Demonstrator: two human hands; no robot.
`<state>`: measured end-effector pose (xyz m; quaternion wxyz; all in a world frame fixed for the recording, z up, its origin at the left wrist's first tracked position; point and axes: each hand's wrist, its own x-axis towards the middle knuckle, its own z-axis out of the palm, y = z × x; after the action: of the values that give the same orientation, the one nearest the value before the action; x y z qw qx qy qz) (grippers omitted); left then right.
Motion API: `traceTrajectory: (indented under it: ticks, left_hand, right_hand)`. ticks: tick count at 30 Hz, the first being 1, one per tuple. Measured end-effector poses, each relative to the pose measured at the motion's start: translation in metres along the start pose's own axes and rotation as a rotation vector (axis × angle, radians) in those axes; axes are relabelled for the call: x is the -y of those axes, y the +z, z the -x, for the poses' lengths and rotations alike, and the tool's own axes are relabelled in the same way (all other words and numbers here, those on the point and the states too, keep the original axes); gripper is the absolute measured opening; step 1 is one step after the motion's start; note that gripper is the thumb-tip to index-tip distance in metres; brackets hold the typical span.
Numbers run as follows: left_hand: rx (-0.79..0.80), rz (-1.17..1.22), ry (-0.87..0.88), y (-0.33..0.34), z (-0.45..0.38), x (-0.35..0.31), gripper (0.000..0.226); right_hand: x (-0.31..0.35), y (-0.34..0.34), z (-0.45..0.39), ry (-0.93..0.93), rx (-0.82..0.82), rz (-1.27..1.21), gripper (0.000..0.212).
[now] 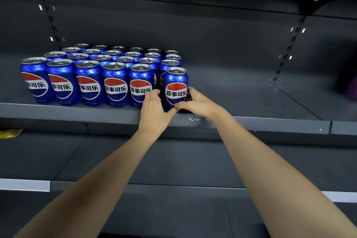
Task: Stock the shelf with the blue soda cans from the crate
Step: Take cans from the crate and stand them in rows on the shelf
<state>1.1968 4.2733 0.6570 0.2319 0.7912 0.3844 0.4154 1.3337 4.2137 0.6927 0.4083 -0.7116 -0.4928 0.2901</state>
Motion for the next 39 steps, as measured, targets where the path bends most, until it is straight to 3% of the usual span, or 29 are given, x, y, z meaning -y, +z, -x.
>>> traceTrajectory:
  ticks: [3,8,13,22,30,35,39]
  left_hand:
    - [-0.012,0.027,0.002,-0.004,0.001,0.004,0.069]
    - [-0.198,0.016,0.007,-0.009,0.014,0.023,0.043]
    - [-0.154,0.078,0.012,-0.018,0.019,0.038,0.030]
    - [-0.093,0.109,0.008,-0.027,0.019,0.038,0.028]
    - [-0.149,0.094,0.026,-0.044,0.030,0.039,0.030]
    - [-0.128,0.066,-0.022,-0.063,0.045,0.055,0.029]
    - [-0.041,0.039,-0.100,-0.069,0.068,0.077,0.029]
  right_hand:
    - [0.000,0.003,0.000,-0.028,-0.015,0.052,0.070]
    - [0.003,0.014,-0.006,-0.068,-0.129,0.102,0.071]
    - [0.006,0.030,-0.008,-0.087,-0.228,0.128,0.076]
    - [0.014,0.046,-0.010,-0.030,-0.284,0.269,0.074]
    - [0.029,0.049,-0.007,0.101,-0.281,0.356,0.078]
    - [0.033,0.074,0.013,0.134,-0.541,0.561,0.112]
    - [0.021,0.115,0.043,0.059,-0.750,0.501,0.096]
